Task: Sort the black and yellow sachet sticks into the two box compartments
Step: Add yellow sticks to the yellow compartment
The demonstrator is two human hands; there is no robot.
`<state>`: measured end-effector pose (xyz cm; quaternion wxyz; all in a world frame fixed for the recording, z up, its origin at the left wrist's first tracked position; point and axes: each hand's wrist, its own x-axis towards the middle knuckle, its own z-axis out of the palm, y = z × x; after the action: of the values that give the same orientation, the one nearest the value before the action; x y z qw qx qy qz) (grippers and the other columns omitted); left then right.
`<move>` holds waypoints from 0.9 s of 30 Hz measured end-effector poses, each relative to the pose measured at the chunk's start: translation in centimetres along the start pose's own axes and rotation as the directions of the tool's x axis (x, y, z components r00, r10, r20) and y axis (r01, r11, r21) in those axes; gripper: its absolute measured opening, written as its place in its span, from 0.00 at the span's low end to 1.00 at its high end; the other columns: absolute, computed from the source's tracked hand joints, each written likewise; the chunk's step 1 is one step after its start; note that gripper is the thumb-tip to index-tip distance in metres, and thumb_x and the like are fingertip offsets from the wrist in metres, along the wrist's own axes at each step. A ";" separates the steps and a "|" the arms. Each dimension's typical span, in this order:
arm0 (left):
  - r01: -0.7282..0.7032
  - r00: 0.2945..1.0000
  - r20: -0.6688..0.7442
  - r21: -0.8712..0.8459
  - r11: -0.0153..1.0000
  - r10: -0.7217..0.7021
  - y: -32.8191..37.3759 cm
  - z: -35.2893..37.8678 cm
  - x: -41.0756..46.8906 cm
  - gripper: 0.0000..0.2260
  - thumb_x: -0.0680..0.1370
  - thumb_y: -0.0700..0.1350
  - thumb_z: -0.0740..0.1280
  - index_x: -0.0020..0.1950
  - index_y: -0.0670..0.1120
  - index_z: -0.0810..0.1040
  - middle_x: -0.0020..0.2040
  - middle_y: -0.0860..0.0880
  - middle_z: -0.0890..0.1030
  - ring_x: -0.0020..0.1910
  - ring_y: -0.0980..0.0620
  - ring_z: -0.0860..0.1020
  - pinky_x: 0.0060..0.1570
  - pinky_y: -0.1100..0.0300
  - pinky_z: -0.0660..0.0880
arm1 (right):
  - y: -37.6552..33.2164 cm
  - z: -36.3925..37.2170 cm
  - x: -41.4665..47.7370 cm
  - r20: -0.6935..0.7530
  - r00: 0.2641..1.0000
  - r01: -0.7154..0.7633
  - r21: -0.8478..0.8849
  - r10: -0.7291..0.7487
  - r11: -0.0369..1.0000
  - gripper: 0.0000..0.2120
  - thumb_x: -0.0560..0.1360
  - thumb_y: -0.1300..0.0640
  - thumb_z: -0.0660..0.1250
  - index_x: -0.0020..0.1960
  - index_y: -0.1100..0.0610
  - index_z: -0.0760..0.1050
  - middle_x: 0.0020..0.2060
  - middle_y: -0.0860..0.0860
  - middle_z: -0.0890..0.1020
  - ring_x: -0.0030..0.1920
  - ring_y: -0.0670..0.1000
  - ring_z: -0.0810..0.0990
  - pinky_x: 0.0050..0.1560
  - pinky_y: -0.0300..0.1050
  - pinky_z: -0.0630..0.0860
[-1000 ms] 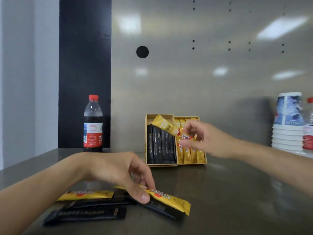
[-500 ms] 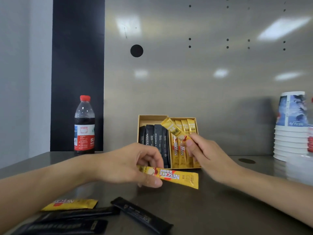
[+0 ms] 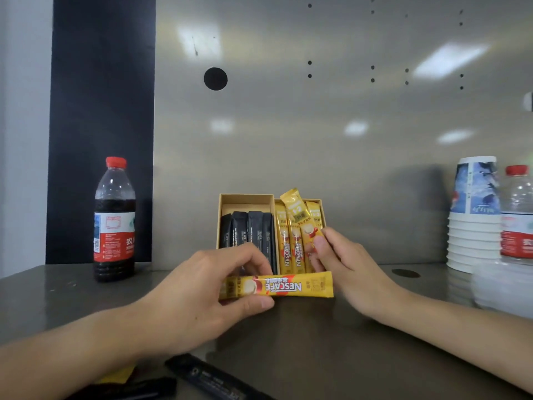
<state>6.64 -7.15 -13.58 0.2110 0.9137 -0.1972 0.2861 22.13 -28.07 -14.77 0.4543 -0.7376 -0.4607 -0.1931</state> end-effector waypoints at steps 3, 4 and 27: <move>-0.007 0.997 -0.074 0.038 0.999 0.010 0.0 -0.3 -0.3 0.11 0.74 0.61 0.70 0.54 0.61 0.75 0.50 0.62 0.81 0.48 0.56 0.80 0.46 0.49 0.79 | -0.3 -0.1 -0.1 -0.026 0.999 -0.032 -0.013 0.032 0.999 0.19 0.84 0.44 0.53 0.47 0.55 0.73 0.34 0.53 0.78 0.33 0.48 0.74 0.35 0.45 0.73; 0.000 0.993 -0.122 0.046 0.999 0.006 0.0 -0.4 -0.3 0.12 0.74 0.61 0.69 0.53 0.61 0.75 0.49 0.62 0.81 0.46 0.56 0.80 0.44 0.49 0.79 | -0.3 -0.1 -0.2 -0.028 0.999 -0.033 -0.010 0.032 0.999 0.18 0.83 0.43 0.52 0.45 0.53 0.72 0.34 0.53 0.78 0.33 0.50 0.74 0.37 0.50 0.74; 0.266 0.931 -0.298 0.163 0.950 -0.209 -0.3 -0.8 0.0 0.19 0.69 0.71 0.58 0.53 0.63 0.73 0.42 0.64 0.80 0.37 0.61 0.79 0.34 0.56 0.76 | -0.2 -0.5 0.1 -0.068 0.979 -0.182 0.143 0.193 0.973 0.17 0.84 0.46 0.54 0.50 0.52 0.78 0.40 0.48 0.82 0.40 0.47 0.79 0.47 0.45 0.76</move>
<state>6.50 -6.48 -13.07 0.1765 0.8982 -0.0235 0.4019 22.10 -28.44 -14.31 0.5381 -0.7366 -0.3823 -0.1473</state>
